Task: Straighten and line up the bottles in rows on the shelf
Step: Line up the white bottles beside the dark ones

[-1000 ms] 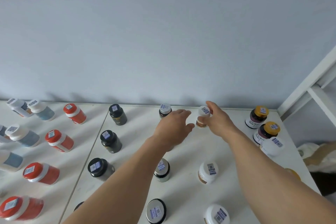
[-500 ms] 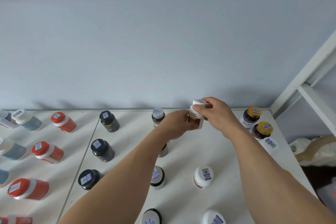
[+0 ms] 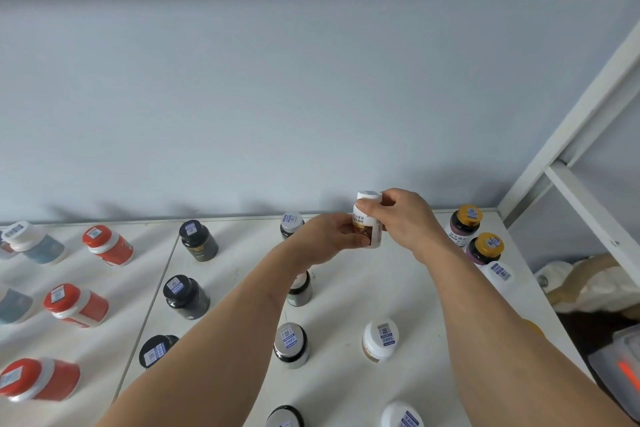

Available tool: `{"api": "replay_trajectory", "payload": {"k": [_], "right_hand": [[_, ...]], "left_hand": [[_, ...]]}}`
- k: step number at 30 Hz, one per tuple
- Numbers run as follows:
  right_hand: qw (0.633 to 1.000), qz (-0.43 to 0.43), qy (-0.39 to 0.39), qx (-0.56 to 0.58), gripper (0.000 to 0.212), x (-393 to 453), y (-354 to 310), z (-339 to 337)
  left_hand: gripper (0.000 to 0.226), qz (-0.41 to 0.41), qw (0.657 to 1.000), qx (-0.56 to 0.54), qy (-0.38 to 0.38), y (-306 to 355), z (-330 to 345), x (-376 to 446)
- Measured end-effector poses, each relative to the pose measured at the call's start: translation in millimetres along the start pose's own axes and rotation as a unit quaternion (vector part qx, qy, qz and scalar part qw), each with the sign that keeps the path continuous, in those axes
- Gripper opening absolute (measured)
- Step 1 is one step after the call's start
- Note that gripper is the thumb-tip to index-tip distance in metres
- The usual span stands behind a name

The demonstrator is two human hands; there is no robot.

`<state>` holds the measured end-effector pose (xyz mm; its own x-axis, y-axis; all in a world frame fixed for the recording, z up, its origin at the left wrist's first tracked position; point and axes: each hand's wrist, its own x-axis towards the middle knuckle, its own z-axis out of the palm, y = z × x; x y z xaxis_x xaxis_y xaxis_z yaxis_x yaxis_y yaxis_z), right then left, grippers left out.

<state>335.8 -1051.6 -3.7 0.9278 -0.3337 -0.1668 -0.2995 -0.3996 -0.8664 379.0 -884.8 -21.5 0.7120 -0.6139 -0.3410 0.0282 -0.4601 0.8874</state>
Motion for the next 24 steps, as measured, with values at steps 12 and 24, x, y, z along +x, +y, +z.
{"api": "replay_trajectory", "payload": {"k": [12, 24], "right_hand": [[1.0, -0.004, -0.017, 0.018, 0.027, 10.1, 33.8, 24.7], [0.997, 0.028, -0.055, 0.048, 0.047, 13.1, 57.8, 40.9]], "left_hand": [[0.035, 0.106, 0.825, 0.538, 0.134, -19.0, -3.0, 9.7], [0.037, 0.101, 0.821, 0.545, 0.135, -26.0, -2.8, 2.2]]}}
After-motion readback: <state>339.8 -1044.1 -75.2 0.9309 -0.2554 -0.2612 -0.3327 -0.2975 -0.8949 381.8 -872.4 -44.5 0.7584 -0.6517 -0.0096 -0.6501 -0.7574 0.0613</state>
